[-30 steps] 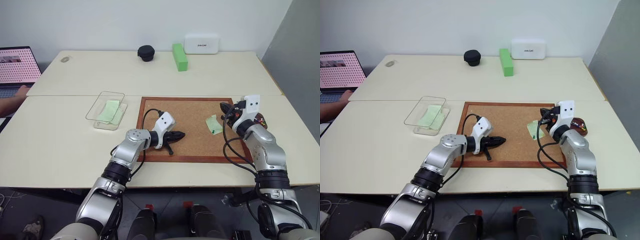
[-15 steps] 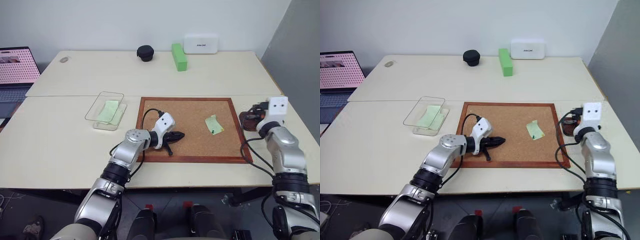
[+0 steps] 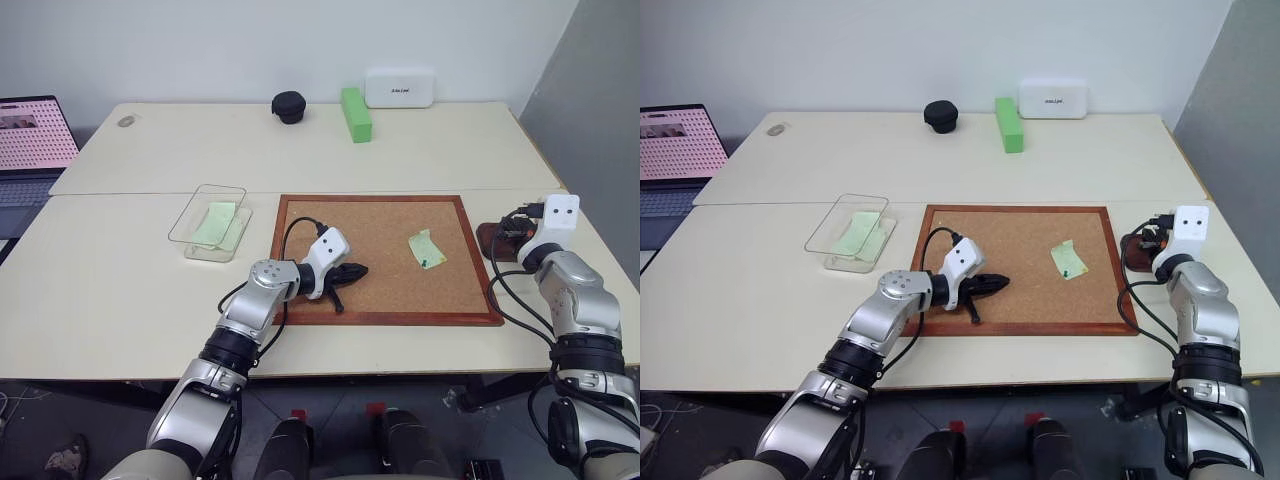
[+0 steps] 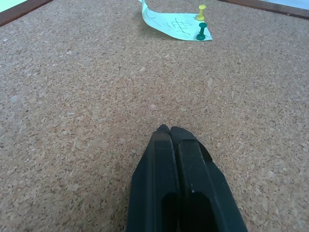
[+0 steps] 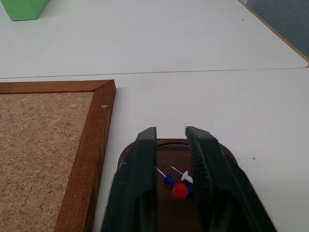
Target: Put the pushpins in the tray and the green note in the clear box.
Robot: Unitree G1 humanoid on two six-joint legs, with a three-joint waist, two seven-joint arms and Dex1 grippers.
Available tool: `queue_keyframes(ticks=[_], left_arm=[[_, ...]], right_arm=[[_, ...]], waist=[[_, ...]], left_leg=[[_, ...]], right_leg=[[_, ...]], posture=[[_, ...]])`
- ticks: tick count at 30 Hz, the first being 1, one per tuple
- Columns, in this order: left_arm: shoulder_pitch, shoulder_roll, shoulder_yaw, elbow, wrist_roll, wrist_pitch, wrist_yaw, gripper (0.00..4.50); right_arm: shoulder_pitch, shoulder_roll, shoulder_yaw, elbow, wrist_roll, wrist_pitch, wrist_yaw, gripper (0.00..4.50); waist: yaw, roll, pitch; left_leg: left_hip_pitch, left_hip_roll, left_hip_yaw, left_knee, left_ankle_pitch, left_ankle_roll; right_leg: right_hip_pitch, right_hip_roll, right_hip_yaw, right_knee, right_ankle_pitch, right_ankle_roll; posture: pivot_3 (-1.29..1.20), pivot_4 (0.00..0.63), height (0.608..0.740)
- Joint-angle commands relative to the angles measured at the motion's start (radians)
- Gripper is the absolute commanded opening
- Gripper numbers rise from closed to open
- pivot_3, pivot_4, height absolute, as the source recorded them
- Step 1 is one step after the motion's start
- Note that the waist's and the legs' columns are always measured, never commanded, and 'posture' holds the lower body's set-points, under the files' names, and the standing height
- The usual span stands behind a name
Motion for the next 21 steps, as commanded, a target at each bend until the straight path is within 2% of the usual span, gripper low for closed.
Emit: queue_keyframes(ticks=[1, 5, 8, 10, 15, 18, 21], left_arm=[[0.034, 0.003, -0.034, 0.046, 0.034, 0.042, 0.006, 0.00], [0.031, 0.003, -0.034, 0.045, 0.032, 0.043, 0.006, 0.00], [0.030, 0.002, -0.034, 0.045, 0.032, 0.044, 0.004, 0.00], [0.029, 0.002, -0.035, 0.045, 0.031, 0.045, 0.002, 0.00], [0.028, -0.001, -0.032, 0.044, 0.032, 0.044, 0.007, 0.00], [0.031, -0.001, -0.031, 0.038, 0.030, 0.047, 0.008, 0.00], [0.031, 0.001, -0.030, 0.036, 0.029, 0.048, 0.006, 0.00]], right_arm=[[-0.015, -0.015, -0.015, 0.004, 0.003, -0.024, 0.003, 1.94], [-0.017, -0.019, -0.016, 0.016, -0.004, -0.037, -0.002, 2.79], [-0.012, -0.032, 0.003, 0.012, -0.027, -0.063, 0.007, 3.21], [0.013, -0.039, 0.042, -0.033, -0.039, -0.098, 0.065, 3.63], [0.086, -0.058, 0.118, -0.143, -0.021, -0.100, 0.209, 3.63], [0.142, -0.039, 0.133, -0.256, 0.064, -0.055, 0.309, 3.63], [0.172, -0.030, 0.159, -0.306, 0.070, -0.037, 0.330, 3.63]], waist=[[0.000, 0.000, 0.000], [0.000, 0.000, 0.000], [0.000, 0.000, 0.000], [0.000, 0.000, 0.000], [0.000, 0.000, 0.000], [0.000, 0.000, 0.000], [0.001, 0.000, 0.000]], left_leg=[[0.000, 0.000, 0.000, 0.000, 0.000, 0.000], [0.000, 0.000, 0.000, 0.000, 0.000, 0.000], [0.000, 0.000, 0.000, 0.000, 0.000, 0.000], [0.000, 0.000, 0.000, 0.000, 0.000, 0.000], [0.000, 0.000, 0.000, 0.000, 0.000, 0.000], [0.000, 0.000, 0.000, 0.000, 0.000, 0.000], [0.000, 0.000, 0.000, 0.000, 0.000, 0.000]], right_leg=[[0.000, 0.000, 0.000, 0.000, 0.000, 0.000], [0.000, 0.000, 0.000, 0.000, 0.000, 0.000], [0.000, 0.000, 0.000, 0.000, 0.000, 0.000], [0.000, 0.000, 0.000, 0.000, 0.000, 0.000], [0.000, 0.000, 0.000, -0.001, 0.000, 0.000], [0.000, 0.000, 0.000, -0.001, 0.000, 0.000], [0.000, 0.000, 0.000, -0.001, 0.000, 0.000]], posture=[[0.00, 0.150, 0.740], [0.00, 0.150, 0.740], [0.00, 0.150, 0.740], [0.00, 0.150, 0.740], [0.00, 0.150, 0.740], [0.00, 0.150, 0.740], [0.00, 0.150, 0.740]])
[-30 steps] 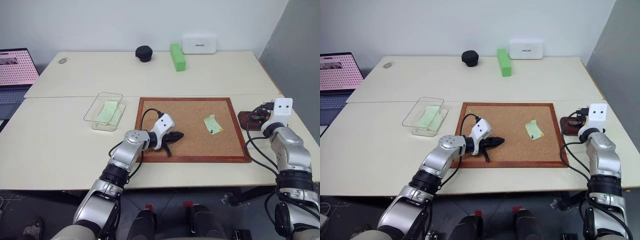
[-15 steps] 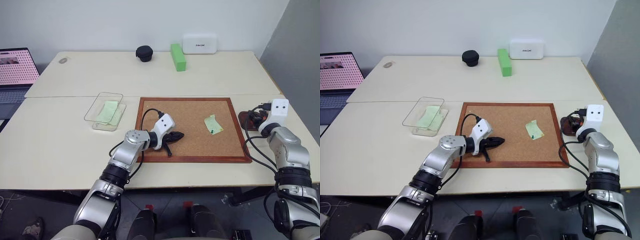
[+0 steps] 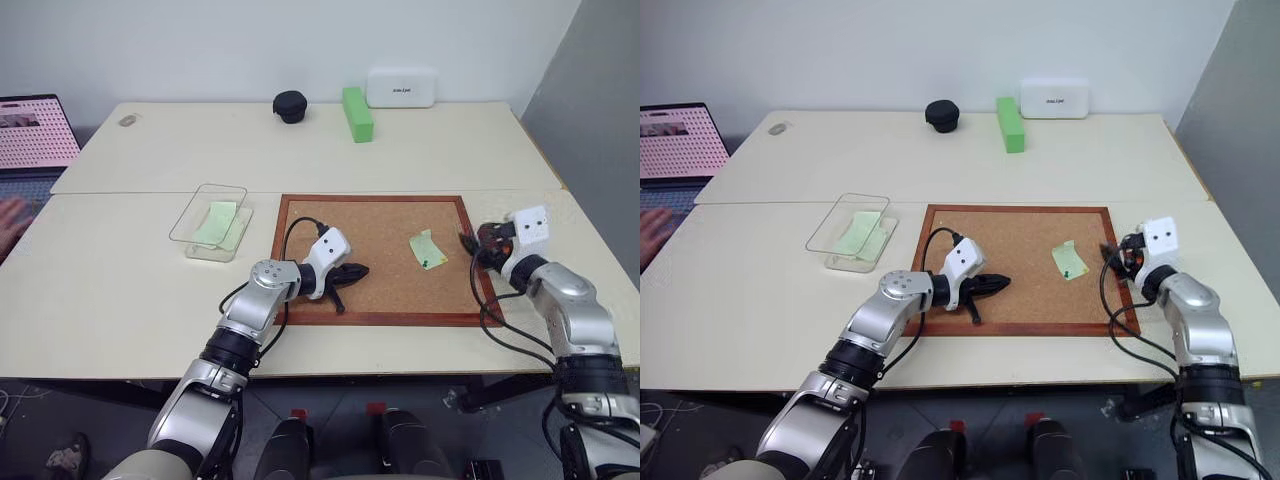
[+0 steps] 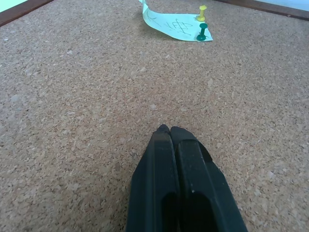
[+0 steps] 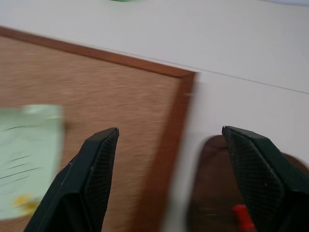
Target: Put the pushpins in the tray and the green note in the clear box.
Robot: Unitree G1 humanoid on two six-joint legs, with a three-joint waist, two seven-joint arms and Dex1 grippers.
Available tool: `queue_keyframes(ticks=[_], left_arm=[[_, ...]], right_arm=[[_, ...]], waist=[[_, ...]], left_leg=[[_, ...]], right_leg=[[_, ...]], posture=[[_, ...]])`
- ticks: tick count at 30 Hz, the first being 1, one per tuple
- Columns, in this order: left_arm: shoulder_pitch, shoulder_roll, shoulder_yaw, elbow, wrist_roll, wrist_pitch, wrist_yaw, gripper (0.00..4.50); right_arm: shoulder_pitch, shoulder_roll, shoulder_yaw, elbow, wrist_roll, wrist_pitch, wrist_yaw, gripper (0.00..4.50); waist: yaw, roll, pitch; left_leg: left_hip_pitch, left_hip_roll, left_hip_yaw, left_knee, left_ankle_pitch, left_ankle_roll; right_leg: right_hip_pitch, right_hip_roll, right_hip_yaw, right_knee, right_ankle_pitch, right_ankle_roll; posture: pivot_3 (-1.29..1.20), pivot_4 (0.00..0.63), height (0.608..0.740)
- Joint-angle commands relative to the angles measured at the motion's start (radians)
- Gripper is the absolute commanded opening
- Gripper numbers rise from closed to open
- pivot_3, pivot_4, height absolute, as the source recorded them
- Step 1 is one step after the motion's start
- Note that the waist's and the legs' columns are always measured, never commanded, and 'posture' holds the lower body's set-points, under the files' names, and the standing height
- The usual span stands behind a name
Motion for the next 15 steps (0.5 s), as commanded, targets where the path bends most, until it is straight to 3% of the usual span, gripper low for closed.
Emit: queue_keyframes(ticks=[1, 15], left_arm=[[0.031, 0.005, -0.030, 0.039, 0.029, 0.043, 0.004, 0.00], [0.025, 0.004, -0.034, 0.022, 0.027, 0.054, 0.003, 0.00]], right_arm=[[0.026, 0.009, 0.029, -0.118, 0.036, 0.024, 0.050, 3.63], [0.048, 0.093, 0.092, -0.067, -0.027, -0.005, -0.020, 3.63]], waist=[[0.000, 0.000, 0.000], [0.001, 0.000, 0.000]], left_leg=[[0.000, 0.000, 0.000, 0.000, 0.000, 0.000], [0.000, 0.000, 0.000, 0.000, 0.000, 0.000]], right_leg=[[0.000, 0.000, 0.000, 0.000, 0.000, 0.000], [0.000, 0.000, 0.000, 0.000, -0.001, -0.002]], posture=[[0.00, 0.150, 0.740], [0.00, 0.150, 0.740]])
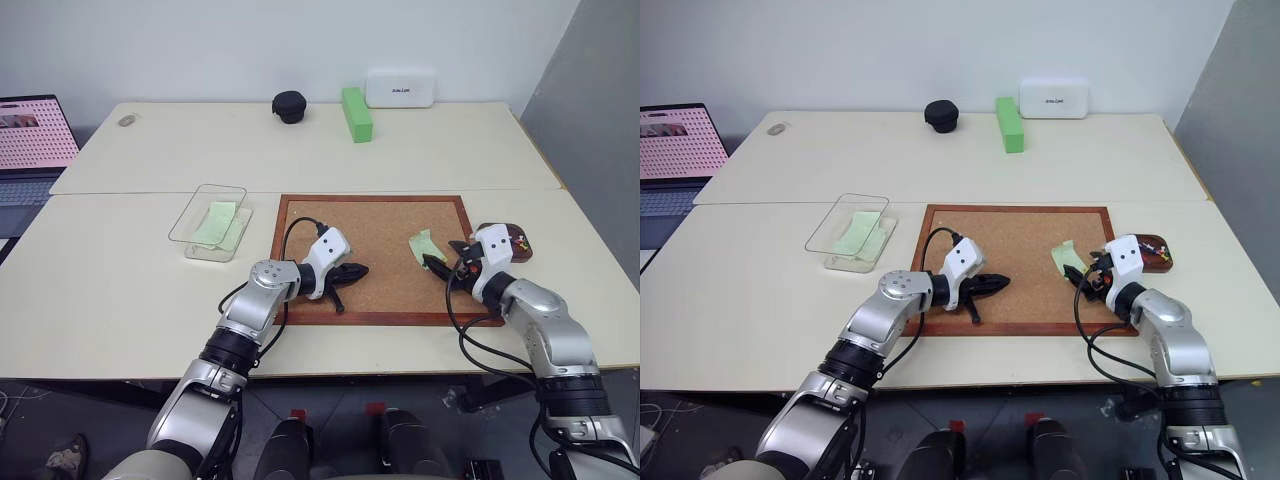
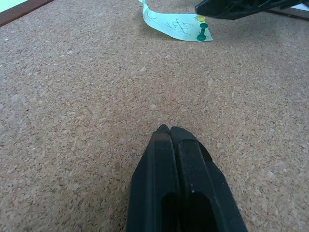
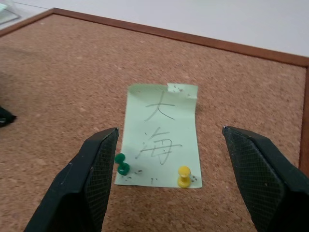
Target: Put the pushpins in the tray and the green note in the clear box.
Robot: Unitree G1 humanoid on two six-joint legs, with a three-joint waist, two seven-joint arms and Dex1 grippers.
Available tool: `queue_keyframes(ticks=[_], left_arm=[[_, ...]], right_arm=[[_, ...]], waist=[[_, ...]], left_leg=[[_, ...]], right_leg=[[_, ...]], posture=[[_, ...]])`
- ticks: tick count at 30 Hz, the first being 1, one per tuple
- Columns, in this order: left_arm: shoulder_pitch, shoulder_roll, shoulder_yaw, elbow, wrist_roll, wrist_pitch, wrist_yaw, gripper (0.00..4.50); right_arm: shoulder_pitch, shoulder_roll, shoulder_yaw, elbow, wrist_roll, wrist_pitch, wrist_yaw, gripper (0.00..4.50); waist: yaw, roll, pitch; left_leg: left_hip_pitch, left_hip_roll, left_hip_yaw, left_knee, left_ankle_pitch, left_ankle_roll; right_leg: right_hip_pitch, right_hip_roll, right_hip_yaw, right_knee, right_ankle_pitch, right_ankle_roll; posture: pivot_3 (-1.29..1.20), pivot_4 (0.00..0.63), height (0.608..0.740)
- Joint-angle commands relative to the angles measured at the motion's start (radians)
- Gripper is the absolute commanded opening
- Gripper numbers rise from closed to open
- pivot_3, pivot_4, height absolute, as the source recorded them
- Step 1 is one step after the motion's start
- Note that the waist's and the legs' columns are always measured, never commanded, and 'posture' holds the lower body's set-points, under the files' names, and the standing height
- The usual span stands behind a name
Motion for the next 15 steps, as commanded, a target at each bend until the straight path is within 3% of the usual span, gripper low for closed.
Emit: queue_keyframes(ticks=[1, 15], left_arm=[[0.024, 0.001, -0.034, 0.036, 0.028, 0.047, 0.001, 0.00], [0.031, 0.005, -0.033, 0.026, 0.027, 0.052, 0.001, 0.00]], right_arm=[[-0.016, 0.014, 0.002, 0.014, -0.022, -0.033, -0.023, 3.63], [-0.034, 0.054, -0.085, 0.007, 0.079, -0.014, -0.038, 3.63]], waist=[[0.000, 0.000, 0.000], [0.000, 0.000, 0.000]], left_leg=[[0.000, 0.000, 0.000, 0.000, 0.000, 0.000], [0.000, 0.000, 0.000, 0.000, 0.000, 0.000]], right_leg=[[0.000, 0.000, 0.000, 0.000, 0.000, 0.000], [0.000, 0.000, 0.000, 0.000, 0.000, 0.001]], posture=[[0.00, 0.150, 0.740], [0.00, 0.150, 0.740]])
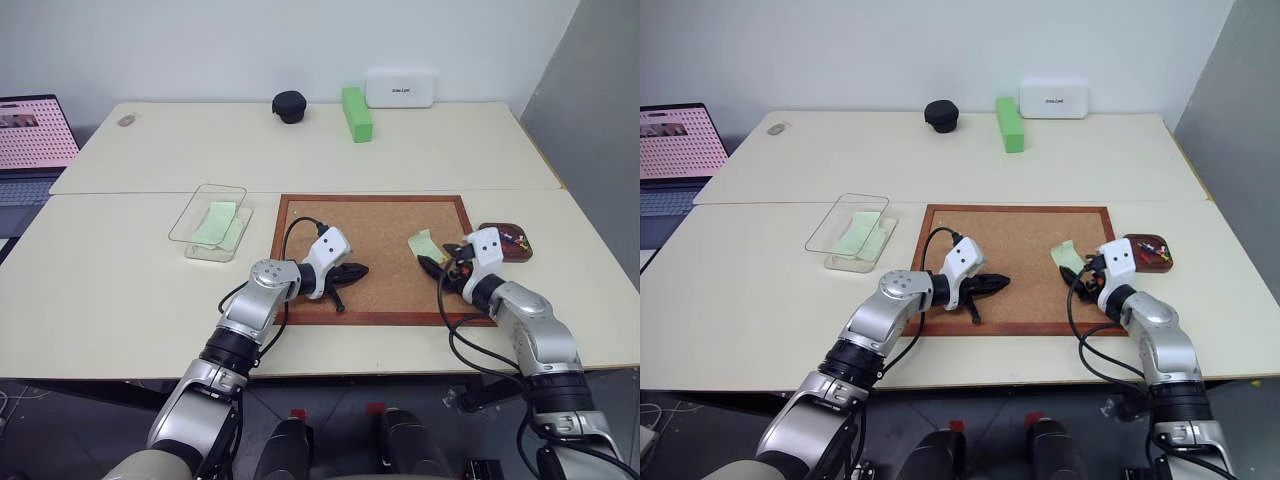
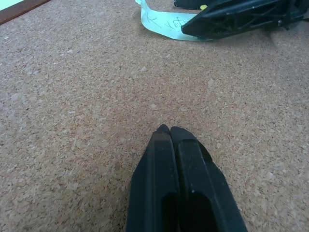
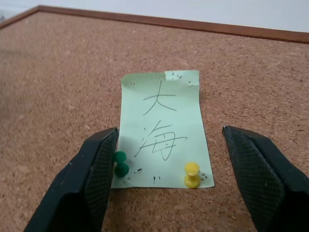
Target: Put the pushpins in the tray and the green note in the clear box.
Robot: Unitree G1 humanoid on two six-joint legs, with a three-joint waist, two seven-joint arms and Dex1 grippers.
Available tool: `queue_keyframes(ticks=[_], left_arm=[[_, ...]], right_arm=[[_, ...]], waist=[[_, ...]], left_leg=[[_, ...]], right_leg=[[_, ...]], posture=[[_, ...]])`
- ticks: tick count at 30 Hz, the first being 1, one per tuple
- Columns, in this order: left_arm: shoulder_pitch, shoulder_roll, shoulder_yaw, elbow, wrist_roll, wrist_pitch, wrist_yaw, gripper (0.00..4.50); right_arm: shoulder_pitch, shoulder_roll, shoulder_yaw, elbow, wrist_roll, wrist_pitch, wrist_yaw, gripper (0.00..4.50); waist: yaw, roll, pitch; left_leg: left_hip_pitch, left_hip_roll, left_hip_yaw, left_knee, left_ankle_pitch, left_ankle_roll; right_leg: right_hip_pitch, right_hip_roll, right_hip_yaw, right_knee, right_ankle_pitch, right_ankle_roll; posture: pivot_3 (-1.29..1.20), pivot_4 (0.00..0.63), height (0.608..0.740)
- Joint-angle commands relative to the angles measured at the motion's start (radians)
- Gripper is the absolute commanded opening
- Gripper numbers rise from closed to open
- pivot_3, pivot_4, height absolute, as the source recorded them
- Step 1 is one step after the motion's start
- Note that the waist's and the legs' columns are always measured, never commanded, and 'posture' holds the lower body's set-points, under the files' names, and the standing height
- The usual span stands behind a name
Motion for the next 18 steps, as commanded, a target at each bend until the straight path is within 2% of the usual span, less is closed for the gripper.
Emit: queue_keyframes(ticks=[1, 6, 13, 16, 18], left_arm=[[0.032, 0.006, -0.033, 0.034, 0.027, 0.040, -0.001, 0.00], [0.030, 0.004, -0.033, 0.035, 0.026, 0.038, -0.002, 0.00], [0.026, 0.005, -0.032, 0.039, 0.026, 0.035, -0.003, 0.00], [0.025, 0.005, -0.032, 0.040, 0.027, 0.034, -0.002, 0.00], [0.024, 0.007, -0.031, 0.042, 0.027, 0.033, -0.003, 0.00]], right_arm=[[-0.010, 0.000, -0.062, -0.051, 0.047, -0.001, -0.007, 3.63], [-0.007, 0.005, -0.084, -0.050, 0.063, 0.013, -0.025, 3.63], [0.009, -0.017, -0.035, -0.018, -0.022, -0.032, -0.027, 3.63], [0.016, -0.027, -0.012, -0.007, -0.049, -0.047, -0.017, 3.22], [0.015, -0.019, -0.014, -0.001, -0.043, -0.050, -0.013, 2.72]], waist=[[0.000, 0.000, 0.000], [0.000, 0.000, 0.000], [0.000, 0.000, 0.000], [0.000, 0.000, 0.000], [0.000, 0.000, 0.000]], left_leg=[[0.000, 0.000, 0.000, 0.000, 0.000, 0.000], [0.000, 0.000, 0.000, 0.000, 0.000, 0.000], [0.000, 0.000, 0.000, 0.000, 0.000, 0.000], [0.000, 0.000, 0.000, 0.000, 0.000, 0.000], [0.000, 0.000, 0.000, 0.000, 0.000, 0.000]], right_leg=[[0.000, 0.000, 0.000, 0.000, 0.000, 0.000], [0.000, 0.000, 0.000, 0.000, 0.000, 0.000], [0.000, 0.000, 0.000, 0.000, 0.000, 0.000], [0.000, 0.000, 0.000, 0.000, 0.000, 0.000], [0.000, 0.000, 0.000, 0.000, 0.000, 0.000]], posture=[[0.00, 0.150, 0.740], [0.00, 0.150, 0.740], [0.00, 0.150, 0.740], [0.00, 0.150, 0.740], [0.00, 0.150, 0.740]])
